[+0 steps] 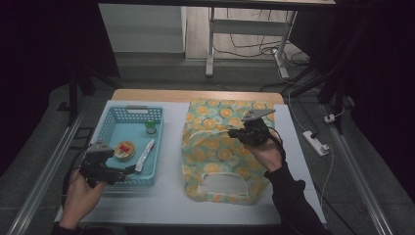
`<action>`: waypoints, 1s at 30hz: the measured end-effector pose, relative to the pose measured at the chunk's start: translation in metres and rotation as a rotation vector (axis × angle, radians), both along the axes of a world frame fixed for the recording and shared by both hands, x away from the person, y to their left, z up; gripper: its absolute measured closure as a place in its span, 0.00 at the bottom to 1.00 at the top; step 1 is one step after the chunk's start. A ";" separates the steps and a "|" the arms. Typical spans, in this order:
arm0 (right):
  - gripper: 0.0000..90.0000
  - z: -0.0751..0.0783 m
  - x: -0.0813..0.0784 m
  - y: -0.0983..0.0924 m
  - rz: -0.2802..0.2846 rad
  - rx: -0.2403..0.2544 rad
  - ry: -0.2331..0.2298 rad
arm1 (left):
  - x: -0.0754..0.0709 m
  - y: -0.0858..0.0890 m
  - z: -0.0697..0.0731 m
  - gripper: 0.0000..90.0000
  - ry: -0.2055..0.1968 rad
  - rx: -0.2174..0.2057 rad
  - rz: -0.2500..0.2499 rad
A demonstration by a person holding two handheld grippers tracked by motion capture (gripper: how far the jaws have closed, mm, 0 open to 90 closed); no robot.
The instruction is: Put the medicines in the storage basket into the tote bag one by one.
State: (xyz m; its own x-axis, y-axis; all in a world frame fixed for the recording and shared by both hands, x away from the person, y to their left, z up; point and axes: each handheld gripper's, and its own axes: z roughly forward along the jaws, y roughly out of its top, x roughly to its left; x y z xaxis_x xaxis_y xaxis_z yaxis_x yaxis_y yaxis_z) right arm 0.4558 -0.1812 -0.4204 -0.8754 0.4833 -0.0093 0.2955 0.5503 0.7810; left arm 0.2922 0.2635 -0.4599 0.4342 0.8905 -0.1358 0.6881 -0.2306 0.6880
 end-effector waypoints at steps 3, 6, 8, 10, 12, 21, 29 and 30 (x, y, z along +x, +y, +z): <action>1.00 0.000 0.000 0.000 -0.001 0.001 0.000 | 0.010 0.004 0.000 0.00 0.008 0.004 0.004; 1.00 0.000 0.000 0.000 -0.001 0.003 -0.002 | 0.020 0.008 -0.001 0.00 0.019 0.005 0.004; 1.00 0.001 0.000 -0.001 -0.001 0.004 -0.002 | 0.027 0.010 -0.001 0.00 0.026 0.005 0.000; 1.00 0.001 0.000 -0.001 0.000 0.006 -0.002 | 0.033 0.011 0.000 0.00 0.034 0.011 -0.002; 1.00 0.001 0.000 -0.001 -0.001 0.007 -0.003 | 0.038 0.013 0.001 0.00 0.029 0.004 -0.018; 1.00 0.002 0.000 -0.001 -0.002 0.011 -0.006 | 0.061 0.016 -0.001 0.00 0.036 0.017 -0.019; 1.00 0.001 0.000 -0.001 0.003 0.007 -0.007 | 0.083 0.021 -0.014 0.00 0.073 0.044 -0.006; 1.00 0.001 0.000 -0.001 0.003 0.007 -0.007 | 0.086 0.021 -0.017 0.00 0.083 0.053 0.000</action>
State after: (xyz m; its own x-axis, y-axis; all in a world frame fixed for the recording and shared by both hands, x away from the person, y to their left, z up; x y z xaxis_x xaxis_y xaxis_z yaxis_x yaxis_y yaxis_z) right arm 0.4555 -0.1821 -0.4193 -0.8767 0.4809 -0.0117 0.2887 0.5455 0.7868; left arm 0.3785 0.2847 -0.4766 0.4234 0.8974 -0.1240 0.7421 -0.2651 0.6156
